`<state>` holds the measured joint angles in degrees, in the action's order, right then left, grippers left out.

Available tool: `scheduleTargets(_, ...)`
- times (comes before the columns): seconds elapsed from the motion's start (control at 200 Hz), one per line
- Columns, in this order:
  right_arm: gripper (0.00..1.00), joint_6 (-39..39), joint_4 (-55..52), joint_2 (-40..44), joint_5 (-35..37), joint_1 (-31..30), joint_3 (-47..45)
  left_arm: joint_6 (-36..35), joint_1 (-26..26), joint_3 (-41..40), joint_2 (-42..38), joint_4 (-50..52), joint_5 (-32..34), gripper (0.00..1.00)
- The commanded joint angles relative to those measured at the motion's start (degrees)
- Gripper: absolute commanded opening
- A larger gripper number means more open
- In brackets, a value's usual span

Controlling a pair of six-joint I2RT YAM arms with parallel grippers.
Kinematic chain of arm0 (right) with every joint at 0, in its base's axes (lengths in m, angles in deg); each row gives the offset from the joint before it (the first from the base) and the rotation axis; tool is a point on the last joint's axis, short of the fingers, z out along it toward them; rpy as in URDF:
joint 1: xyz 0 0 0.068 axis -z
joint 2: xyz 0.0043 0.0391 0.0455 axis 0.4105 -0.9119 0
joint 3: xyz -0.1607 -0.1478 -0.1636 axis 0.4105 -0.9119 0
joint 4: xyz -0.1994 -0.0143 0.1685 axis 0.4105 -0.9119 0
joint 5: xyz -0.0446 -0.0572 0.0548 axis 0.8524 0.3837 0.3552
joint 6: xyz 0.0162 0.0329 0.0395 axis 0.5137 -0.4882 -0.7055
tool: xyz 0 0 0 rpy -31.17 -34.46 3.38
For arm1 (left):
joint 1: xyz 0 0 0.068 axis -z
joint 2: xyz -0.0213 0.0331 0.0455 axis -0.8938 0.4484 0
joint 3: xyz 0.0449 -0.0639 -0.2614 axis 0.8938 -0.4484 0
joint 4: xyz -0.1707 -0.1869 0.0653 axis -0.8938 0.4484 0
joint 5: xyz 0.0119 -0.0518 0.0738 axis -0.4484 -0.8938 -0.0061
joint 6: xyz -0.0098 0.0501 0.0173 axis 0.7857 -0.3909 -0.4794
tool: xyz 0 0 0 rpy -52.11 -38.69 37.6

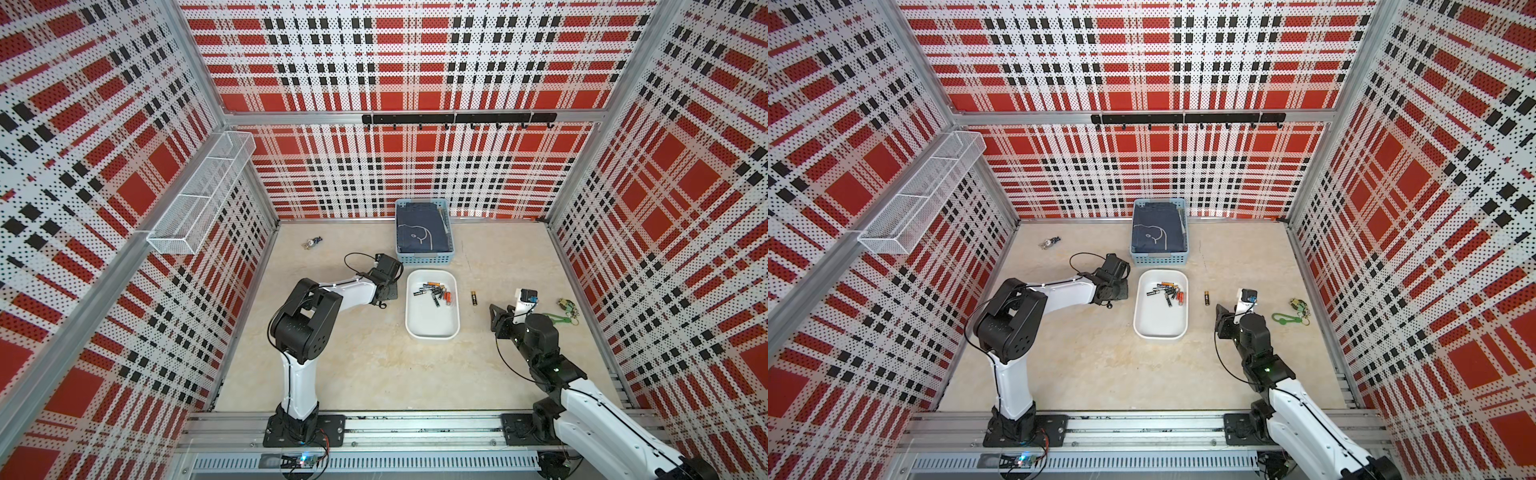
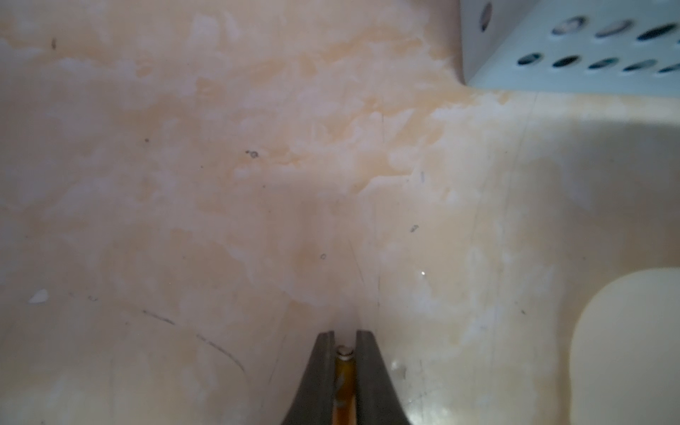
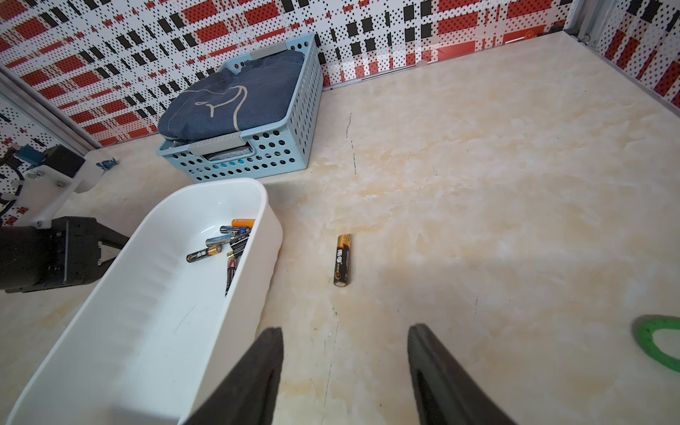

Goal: Take the batteries out of the storage box
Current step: Place the battery at the center of the board.

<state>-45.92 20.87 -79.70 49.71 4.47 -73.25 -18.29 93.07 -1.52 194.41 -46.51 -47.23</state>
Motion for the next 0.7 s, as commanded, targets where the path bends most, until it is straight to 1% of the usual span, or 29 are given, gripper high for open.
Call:
scheduleTargets(0.0, 0.61, 0.9, 1.74, -0.33, -0.79, -0.5, 0.05, 0.43, 0.26, 0.7, 0.97, 0.09, -0.05, 0.08)
scheduleTargets(0.05, 0.62, 1.19, 1.39, -0.8, -1.32, -0.52, 0.61, 0.51, 0.26, 0.83, 0.47, 0.43, 0.11, 0.16)
scheduleTargets(0.09, 0.62, 1.93, 0.34, -1.85, -2.9, -0.53, 2.23, 0.59, 0.26, 0.78, -0.26, 0.56, 0.11, 0.18)
scheduleTargets(0.125, 0.62, 2.34, -2.6, -3.28, -4.45, -0.73, 5.71, 0.67, 0.26, 0.94, -0.98, 0.86, 0.18, 0.18)
scheduleTargets(0.2, 0.63, 3.09, -10.56, -8.18, -5.87, -2.18, 15.56, 1.12, 0.31, 1.02, -2.87, 1.61, 0.34, 0.27)
scheduleTargets(0.271, 0.62, 5.02, -18.04, -15.07, -6.98, -4.9, 25.32, 1.38, 0.43, 0.79, -4.86, 1.63, -0.3, 0.29)
scheduleTargets(0.326, 0.62, 6.45, -23.16, -21.0, -4.52, -8.7, 32.26, 1.8, 0.6, 0.85, -6.51, 1.69, -0.2, 0.3)
scheduleTargets(0.366, 0.62, 6.81, -26.64, -25.63, -2.9, -11.26, 36.77, 2.17, 0.86, 0.84, -7.8, 1.8, -0.01, 0.34)
scheduleTargets(0.426, 0.61, 5.77, -31.94, -33.85, -2.78, -13.66, 44.03, 2.46, 1.42, 0.66, -10.04, 1.8, 0.95, 0.35)
scheduleTargets(0.451, 0.61, 5.77, -32.3, -36.26, -2.78, -14.14, 46.88, 2.45, 1.79, 0.4, -11.43, 1.65, 1.75, 0.35)
scheduleTargets(0.456, 0.61, 5.16, -34.15, -36.76, -3.02, -14.24, 47.42, 2.44, 1.9, 0.37, -11.76, 1.64, 2.03, 0.35)
scheduleTargets(0.471, 0.58, 3.95, -35.17, -38.6, -3.57, -14.64, 48.26, 2.44, 2.12, 0.07, -12.61, 1.51, 2.57, 0.35)
scheduleTargets(0.546, 0.56, 1.41, -38.59, -45.29, -4.28, -16.59, 54.63, 2.27, 3.76, -2.46, -18.21, -0.53, 7.52, 0.38)
scheduleTargets(0.576, 0.56, 0.55, -39.1, -47.51, -4.72, -17.08, 56.43, 2.22, 4.35, -4.34, -20.71, -2.14, 9.52, 0.42)
scheduleTargets(0.616, 0.55, -0.75, -39.6, -50.37, -5.4, -17.4, 58.43, 2.01, 5.14, -7.44, -24.23, -4.99, 12.35, 0.42)
scheduleTargets(0.626, 0.55, -1.16, -39.92, -51.06, -5.51, -17.4, 58.9, 2.02, 5.35, -8.35, -25.26, -5.68, 13.01, 0.44)
scheduleTargets(0.646, 0.54, -1.69, -40.7, -52.73, -5.88, -17.58, 60.16, 2.07, 5.58, -10.14, -27.22, -7.31, 14.01, 0.52)
scheduleTargets(0.676, 0.51, -2.21, -41.96, -54.82, -5.83, -17.74, 62.01, 2.09, 5.87, -12.93, -30.03, -9.84, 14.55, 0.58)
scheduleTargets(0.696, 0.51, -2.48, -42.86, -56.22, -5.22, -18.03, 63.17, 2.09, 5.96, -14.89, -31.94, -11.56, 14.46, 0.59)
